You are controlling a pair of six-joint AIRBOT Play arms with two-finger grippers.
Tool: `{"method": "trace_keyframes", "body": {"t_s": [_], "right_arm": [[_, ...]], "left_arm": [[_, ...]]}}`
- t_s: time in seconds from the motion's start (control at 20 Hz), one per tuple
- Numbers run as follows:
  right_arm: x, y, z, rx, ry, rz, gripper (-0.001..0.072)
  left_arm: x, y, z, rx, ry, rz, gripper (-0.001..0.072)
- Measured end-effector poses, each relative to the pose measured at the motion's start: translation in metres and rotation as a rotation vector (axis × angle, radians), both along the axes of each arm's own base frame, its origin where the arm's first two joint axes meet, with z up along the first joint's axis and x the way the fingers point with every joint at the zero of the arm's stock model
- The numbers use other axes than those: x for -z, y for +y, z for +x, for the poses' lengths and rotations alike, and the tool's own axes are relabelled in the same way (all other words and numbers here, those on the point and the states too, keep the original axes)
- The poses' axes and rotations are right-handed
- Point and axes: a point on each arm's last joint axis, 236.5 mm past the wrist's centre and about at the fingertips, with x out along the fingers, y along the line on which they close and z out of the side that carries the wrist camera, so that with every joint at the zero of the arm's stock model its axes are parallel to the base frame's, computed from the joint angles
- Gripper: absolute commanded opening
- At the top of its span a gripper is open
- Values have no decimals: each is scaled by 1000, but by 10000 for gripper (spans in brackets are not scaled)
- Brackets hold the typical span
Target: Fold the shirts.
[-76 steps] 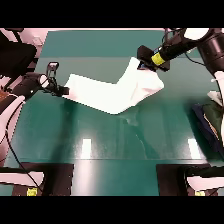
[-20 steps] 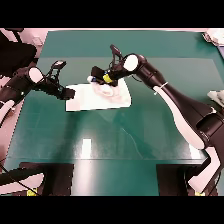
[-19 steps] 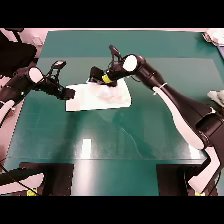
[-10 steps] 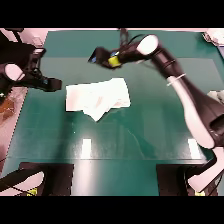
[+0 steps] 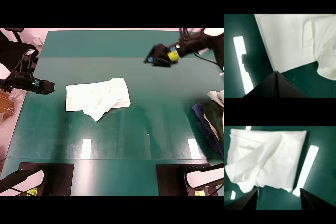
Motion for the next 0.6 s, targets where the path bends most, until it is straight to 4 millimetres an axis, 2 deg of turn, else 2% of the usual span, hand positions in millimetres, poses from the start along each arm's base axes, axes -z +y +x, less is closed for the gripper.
{"method": "trace_keyframes", "body": {"t_s": [0.05,0.1,0.2,0.4,0.6], "right_arm": [[19,-12,-2,10,41,-9,616],[36,-19,-3,15,71,-9,695],[69,-22,-1,14,111,23,700],[120,0,6,-19,170,160,700],[160,28,10,-70,242,257,700]], "left_arm": [[-1,-2,0,5,-2,-11,22],[-2,-4,0,8,-3,-17,23],[-2,-5,0,9,-5,-24,23],[-3,-7,1,11,-9,-33,23],[-4,-8,1,12,-11,-35,22]]}}
